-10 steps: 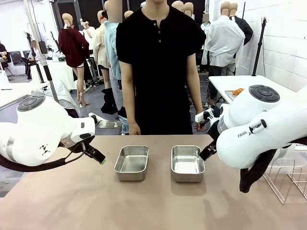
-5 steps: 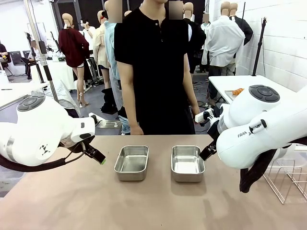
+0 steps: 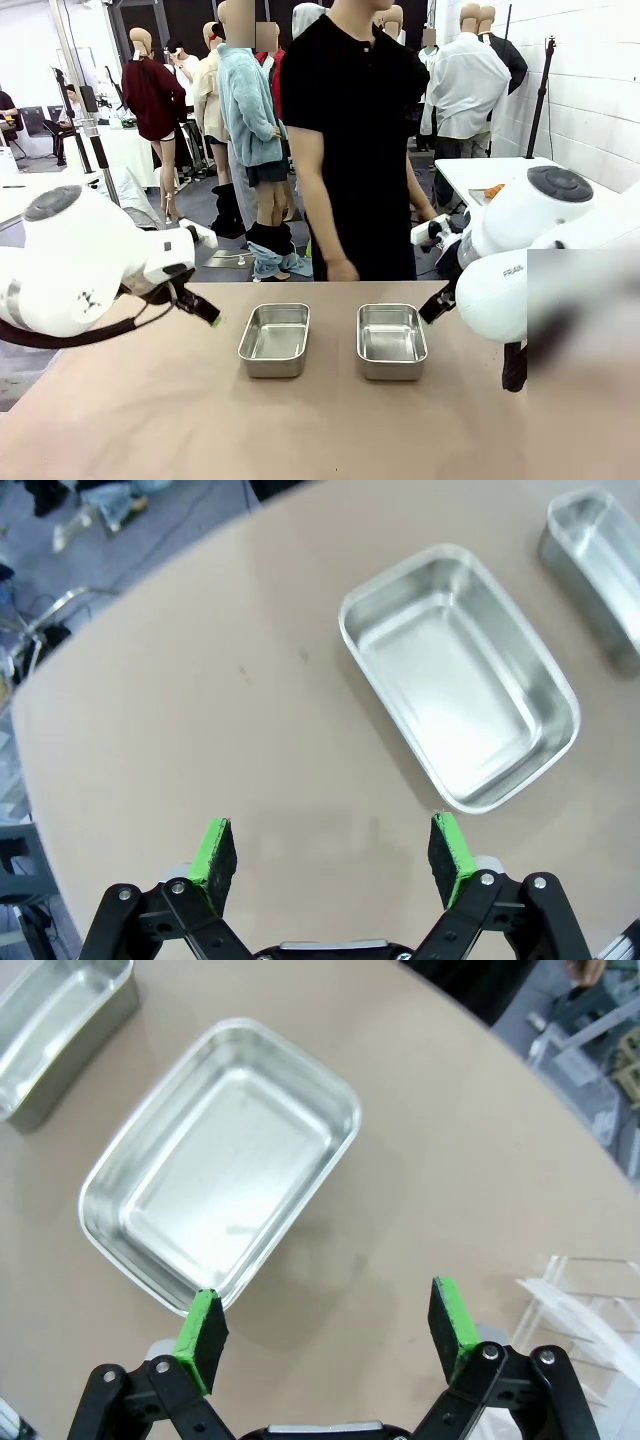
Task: Place the bread in airtight containers.
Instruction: Lift both Airtight Container.
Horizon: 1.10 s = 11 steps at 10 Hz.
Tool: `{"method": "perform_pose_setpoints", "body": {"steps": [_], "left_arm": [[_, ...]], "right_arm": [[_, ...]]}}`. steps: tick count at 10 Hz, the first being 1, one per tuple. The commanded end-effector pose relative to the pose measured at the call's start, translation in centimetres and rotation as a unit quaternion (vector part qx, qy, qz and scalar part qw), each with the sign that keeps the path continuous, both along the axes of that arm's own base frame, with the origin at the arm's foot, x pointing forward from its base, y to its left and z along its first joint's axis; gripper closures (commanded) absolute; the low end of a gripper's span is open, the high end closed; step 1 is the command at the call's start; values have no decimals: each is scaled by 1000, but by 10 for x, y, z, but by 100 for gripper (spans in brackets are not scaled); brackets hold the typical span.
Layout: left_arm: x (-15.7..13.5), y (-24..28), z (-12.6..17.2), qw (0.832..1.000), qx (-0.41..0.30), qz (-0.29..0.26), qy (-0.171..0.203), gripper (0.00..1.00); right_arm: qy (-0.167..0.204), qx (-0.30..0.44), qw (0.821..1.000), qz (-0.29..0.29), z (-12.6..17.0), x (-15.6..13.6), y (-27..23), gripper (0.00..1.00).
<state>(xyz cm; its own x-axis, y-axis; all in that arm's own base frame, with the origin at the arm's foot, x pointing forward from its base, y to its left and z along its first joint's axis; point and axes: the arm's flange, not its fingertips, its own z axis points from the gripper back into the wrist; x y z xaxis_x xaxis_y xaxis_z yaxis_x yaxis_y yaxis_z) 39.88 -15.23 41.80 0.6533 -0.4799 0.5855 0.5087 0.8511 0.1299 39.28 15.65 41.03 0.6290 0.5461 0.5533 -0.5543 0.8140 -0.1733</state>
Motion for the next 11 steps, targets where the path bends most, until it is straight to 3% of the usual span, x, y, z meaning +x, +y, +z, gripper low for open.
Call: {"method": "perform_pose_setpoints", "body": {"steps": [1,3,5,8,9,10,11], "left_arm": [[-23,13,63,999,-38,29,-12,0],[-35,25,95,998,-65,8,22,0],[-52,36,116,995,-99,-11,19,0],[-65,35,121,995,-100,-27,13,0],[-66,31,120,996,-85,-16,-6,0],[-61,33,129,995,-98,-10,13,0],[-61,33,129,995,-98,-10,13,0]], "right_arm": [[-28,26,999,-29,55,-34,-29,0],[-26,51,997,-45,92,-50,-57,0],[-48,109,992,-35,119,-68,-77,0],[-55,132,989,-38,129,-71,-88,0],[-50,115,990,-69,121,-62,-85,0],[-64,126,988,-55,156,-64,-85,0],[-64,126,988,-55,156,-64,-85,0]]}}
